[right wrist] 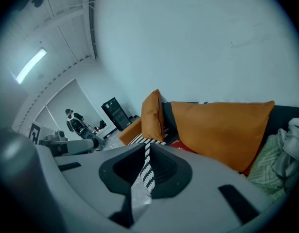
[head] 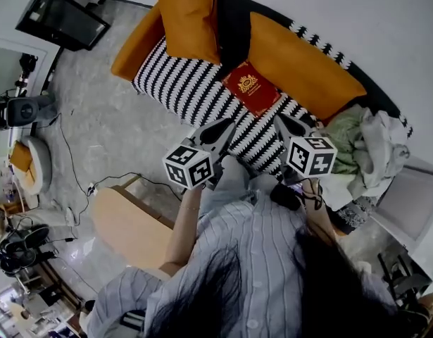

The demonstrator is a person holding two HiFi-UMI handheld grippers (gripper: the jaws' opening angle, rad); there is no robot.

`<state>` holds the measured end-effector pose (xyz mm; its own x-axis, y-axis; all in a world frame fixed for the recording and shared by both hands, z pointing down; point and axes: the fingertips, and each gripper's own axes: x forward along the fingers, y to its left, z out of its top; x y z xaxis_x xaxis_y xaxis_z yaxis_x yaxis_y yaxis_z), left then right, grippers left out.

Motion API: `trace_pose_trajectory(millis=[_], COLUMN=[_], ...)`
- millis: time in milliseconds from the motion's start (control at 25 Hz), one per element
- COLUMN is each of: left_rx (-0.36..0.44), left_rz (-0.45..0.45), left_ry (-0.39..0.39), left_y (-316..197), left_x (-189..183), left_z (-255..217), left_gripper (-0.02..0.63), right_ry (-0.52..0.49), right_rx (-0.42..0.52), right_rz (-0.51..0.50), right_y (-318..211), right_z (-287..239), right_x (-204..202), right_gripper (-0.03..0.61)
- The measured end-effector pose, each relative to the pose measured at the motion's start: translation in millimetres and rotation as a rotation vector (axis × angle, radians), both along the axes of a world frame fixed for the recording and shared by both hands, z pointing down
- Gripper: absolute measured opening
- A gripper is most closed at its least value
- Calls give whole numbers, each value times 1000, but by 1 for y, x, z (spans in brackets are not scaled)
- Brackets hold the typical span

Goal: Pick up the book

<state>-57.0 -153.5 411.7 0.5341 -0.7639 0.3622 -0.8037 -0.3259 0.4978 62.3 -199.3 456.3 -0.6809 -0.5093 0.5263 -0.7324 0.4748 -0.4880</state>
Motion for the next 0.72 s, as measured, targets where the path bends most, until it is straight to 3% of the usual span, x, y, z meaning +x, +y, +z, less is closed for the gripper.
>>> trace_pose_trajectory(millis=[320,720], left_rx=[-59,-176], left_rz=[34,101], left_ry=[-40,-52], left_y=[-28,-92], left_x=[-22,-56], left_z=[33,114], left_gripper=[38,38], right_ry=[22,46], right_rx=[-78,-180], right_rz=[59,110], right_y=[-22,-71], right_z=[39,120], right_x=[9,15], right_gripper=[40,40])
